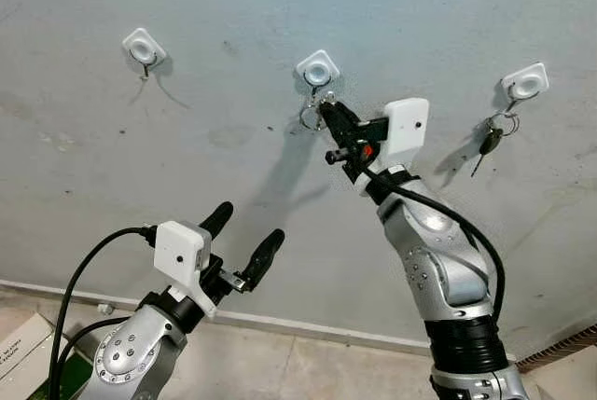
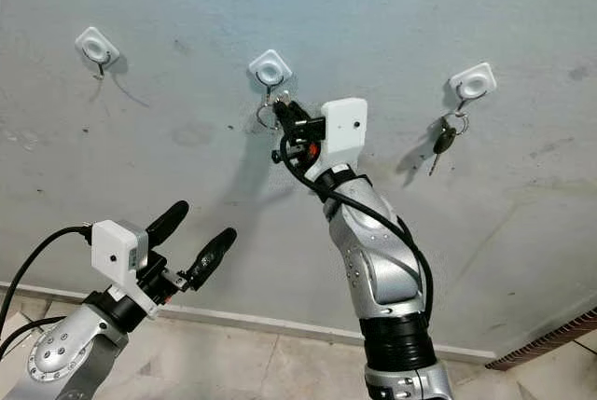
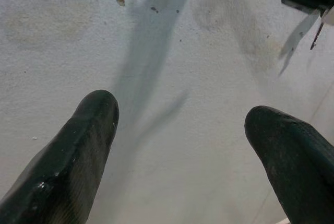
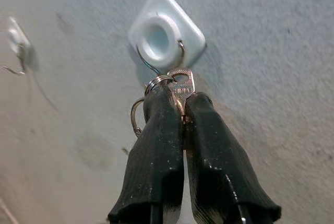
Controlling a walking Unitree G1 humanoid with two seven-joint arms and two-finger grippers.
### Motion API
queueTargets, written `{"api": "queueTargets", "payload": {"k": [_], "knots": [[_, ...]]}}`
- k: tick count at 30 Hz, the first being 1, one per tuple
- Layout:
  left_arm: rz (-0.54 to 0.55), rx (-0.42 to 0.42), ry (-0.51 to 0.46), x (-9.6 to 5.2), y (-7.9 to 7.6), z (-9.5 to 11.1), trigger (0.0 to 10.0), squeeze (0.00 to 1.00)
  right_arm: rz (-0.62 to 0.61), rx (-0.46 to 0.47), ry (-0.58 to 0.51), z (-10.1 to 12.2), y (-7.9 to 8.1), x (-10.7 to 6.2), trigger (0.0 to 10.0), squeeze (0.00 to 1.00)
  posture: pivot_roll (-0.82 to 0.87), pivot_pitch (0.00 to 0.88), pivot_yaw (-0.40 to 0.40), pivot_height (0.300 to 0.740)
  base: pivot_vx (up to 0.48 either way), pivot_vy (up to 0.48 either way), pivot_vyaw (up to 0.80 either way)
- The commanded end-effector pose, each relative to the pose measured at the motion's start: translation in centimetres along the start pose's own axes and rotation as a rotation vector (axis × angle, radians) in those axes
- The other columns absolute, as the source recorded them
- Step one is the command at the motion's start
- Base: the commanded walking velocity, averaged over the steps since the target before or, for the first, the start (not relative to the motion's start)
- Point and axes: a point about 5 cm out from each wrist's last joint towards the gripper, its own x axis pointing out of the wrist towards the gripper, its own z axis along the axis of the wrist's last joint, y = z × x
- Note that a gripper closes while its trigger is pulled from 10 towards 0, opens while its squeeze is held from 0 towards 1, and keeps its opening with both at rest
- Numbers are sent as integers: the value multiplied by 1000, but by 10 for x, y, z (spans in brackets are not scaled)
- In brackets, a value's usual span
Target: Hang keys on a hook
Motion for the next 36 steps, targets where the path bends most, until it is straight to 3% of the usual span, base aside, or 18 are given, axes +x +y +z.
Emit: {"api": "queueTargets", "payload": {"k": [1, 7, 23, 36], "knots": [[-8, 14, -8, 0, 0, 3, 10000, 0, 22, 35, -19, 7, 0, -4, 10000, 0, 111, 45, -31, 740, 0, 0, 0], [-10, 13, -5, 0, 0, 2, 10000, 0, 73, 67, -9, 7, 3, -7, 10000, 0, 107, 51, -28, 740, 0, 0, 0], [-10, 15, -8, 1, -4, 4, 10000, 0, -38, 66, -31, 12, -1, 5, 10000, 0, 116, 54, -34, 740, 0, 0, 0], [-8, 10, -8, 1, -5, 2, 10000, 0, -128, 63, 15, 2, -6, 5, 10000, 0, 114, 57, -42, 740, 0, 0, 0]]}}
